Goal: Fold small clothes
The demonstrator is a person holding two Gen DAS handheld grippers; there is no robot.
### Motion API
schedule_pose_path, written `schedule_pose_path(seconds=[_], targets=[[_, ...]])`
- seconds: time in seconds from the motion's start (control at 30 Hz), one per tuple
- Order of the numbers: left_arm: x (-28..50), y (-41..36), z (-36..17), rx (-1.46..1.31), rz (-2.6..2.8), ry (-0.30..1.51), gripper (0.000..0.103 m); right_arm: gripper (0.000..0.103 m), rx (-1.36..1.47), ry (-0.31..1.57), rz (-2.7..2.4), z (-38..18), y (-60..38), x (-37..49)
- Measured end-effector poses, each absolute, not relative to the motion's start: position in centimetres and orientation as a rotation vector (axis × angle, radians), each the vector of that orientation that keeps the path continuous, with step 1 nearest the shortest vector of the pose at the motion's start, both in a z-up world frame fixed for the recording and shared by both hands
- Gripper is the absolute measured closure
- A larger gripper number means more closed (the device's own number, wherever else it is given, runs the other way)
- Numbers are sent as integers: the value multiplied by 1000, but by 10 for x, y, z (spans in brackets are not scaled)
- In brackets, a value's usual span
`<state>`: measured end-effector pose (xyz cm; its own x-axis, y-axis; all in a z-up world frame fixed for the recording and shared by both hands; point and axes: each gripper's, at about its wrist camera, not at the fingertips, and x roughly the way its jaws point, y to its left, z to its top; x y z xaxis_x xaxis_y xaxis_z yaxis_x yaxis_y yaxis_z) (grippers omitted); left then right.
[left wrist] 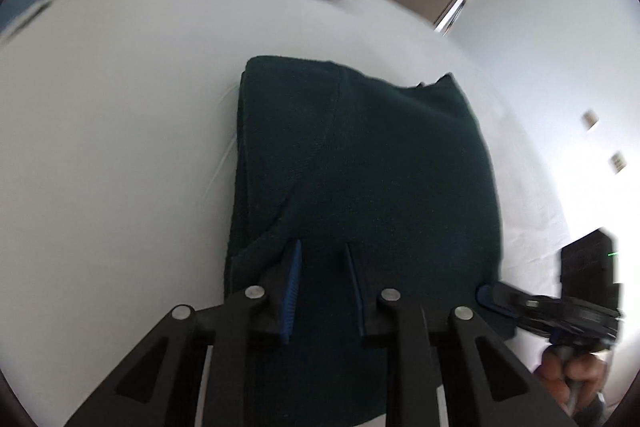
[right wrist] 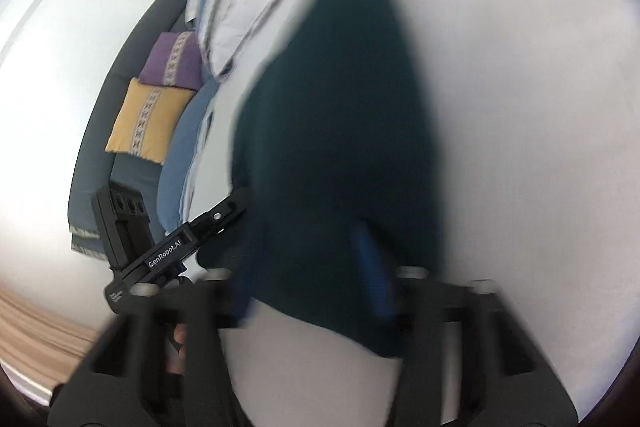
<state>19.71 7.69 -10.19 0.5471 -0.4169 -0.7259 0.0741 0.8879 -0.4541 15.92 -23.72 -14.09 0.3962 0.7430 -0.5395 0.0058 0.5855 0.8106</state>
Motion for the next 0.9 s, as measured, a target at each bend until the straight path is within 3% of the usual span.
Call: schedule_pose_path(seconds=[0.03, 0.2, 0.27, 0.33, 0.4, 0.5, 0.57, 0.63, 0.7, 0.77, 0.9], targets=[[195, 81, -103, -431, -320, 944, 79, 95, 882, 1071, 542, -146, -247, 155], [191, 99, -113, -556, -400, 917, 79, 90, 868, 1055, 562, -133, -247, 145], [190, 101, -115, -569, -409, 914, 79, 81, 880, 1031, 616, -127, -234, 156], [188, 101, -117, -564, -407, 911, 79, 61, 855, 1009, 662, -117, -215, 156], [188, 101, -118, -565, -408, 912, 79, 48, 819, 1040, 661, -120, -207, 155], [187, 103, -117, -575, -417, 924, 79, 57, 745, 1073, 646, -128, -205, 153], [189, 105, -112, -578, -412, 950, 79, 56, 740, 1091, 636, -119, -210, 153], [188, 109, -98, -571, -384, 958, 73, 54, 714, 1047, 620, -97, -214, 161], [192, 106, -67, -532, -369, 885, 52, 54, 723, 1000, 631, -78, -222, 174], [203, 100, -43, -500, -367, 831, 40, 54, 739, 982, 620, -63, -226, 203], [254, 76, -29, -435, -363, 820, 40, 54, 791, 988, 613, -58, -219, 268]])
